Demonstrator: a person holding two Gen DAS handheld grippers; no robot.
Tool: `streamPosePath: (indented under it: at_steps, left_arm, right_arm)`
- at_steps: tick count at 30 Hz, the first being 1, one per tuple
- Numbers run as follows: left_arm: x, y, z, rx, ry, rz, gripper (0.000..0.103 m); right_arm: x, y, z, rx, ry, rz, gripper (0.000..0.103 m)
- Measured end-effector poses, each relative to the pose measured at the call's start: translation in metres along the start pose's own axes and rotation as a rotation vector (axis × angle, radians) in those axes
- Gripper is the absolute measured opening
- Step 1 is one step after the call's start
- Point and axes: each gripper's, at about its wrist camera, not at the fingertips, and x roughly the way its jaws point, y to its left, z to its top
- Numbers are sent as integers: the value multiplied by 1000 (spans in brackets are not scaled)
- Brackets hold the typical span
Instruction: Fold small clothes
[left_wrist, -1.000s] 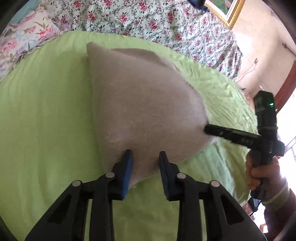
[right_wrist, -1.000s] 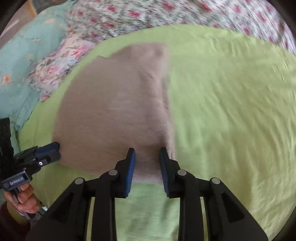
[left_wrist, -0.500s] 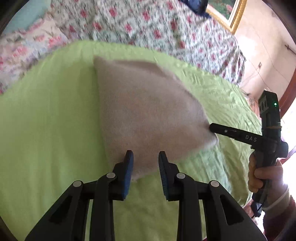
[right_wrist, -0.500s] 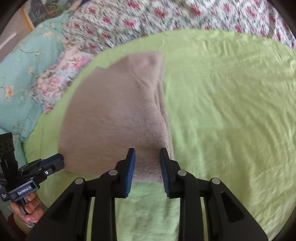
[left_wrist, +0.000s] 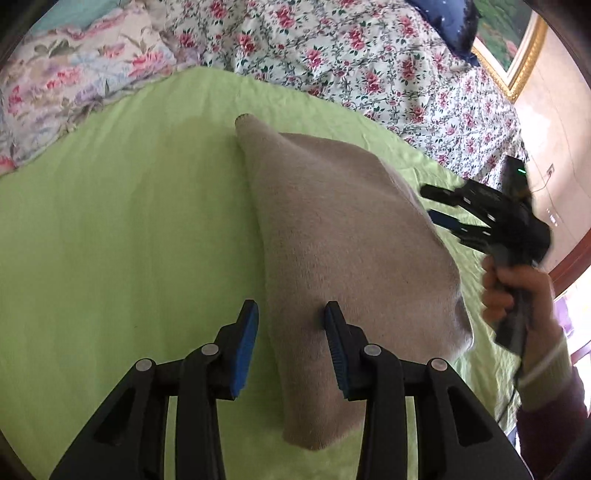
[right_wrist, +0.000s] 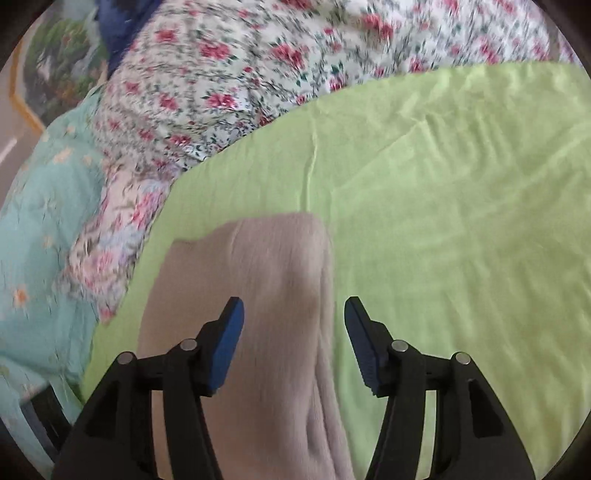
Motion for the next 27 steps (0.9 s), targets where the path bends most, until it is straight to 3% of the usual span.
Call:
streamPosePath:
  at_steps: [1, 4, 7, 8, 10, 13, 15, 17, 19, 22, 25, 27]
  left_arm:
    - [3, 1, 2, -3, 6, 1, 39]
    - [9, -3, 4, 4, 13, 4, 40]
    - [11, -3, 3, 7, 11, 3, 41]
    - [14, -1, 3, -2, 15, 3, 46]
    - [18, 3, 2, -24, 22, 0, 50]
    - [17, 3, 2, -34, 24, 0, 50]
    - [15, 2, 1, -26, 22, 12, 50]
    - [15, 0, 0, -25, 22, 17, 50]
    - [15, 1, -1, -34, 21, 11, 50]
    - [16, 3, -2, -39, 22, 10, 50]
    - [16, 2, -4, -37, 27, 15, 50]
    - [12, -2, -5, -18, 28, 39, 50]
  right_arm:
    - [15, -4, 9, 22, 23, 20, 58]
    - [37, -4, 17, 13, 74, 38, 10]
    - [14, 3, 14, -6, -34, 53, 9]
    - [11, 3, 10, -10, -47, 30, 9]
    - [21, -1, 3, -24, -25, -44, 9]
    - [38, -7, -1, -19, 19, -64, 15]
    - [28, -5, 1, -16, 0, -79, 25]
    - [2, 6, 1, -39, -57, -120, 26]
    - [-22, 18, -6, -69, -112, -78, 26]
    - [-29, 34, -29, -129, -56, 2, 26]
    - [-1, 21, -43, -119, 33, -93, 26]
    - [2, 11, -44, -81, 29, -77, 26]
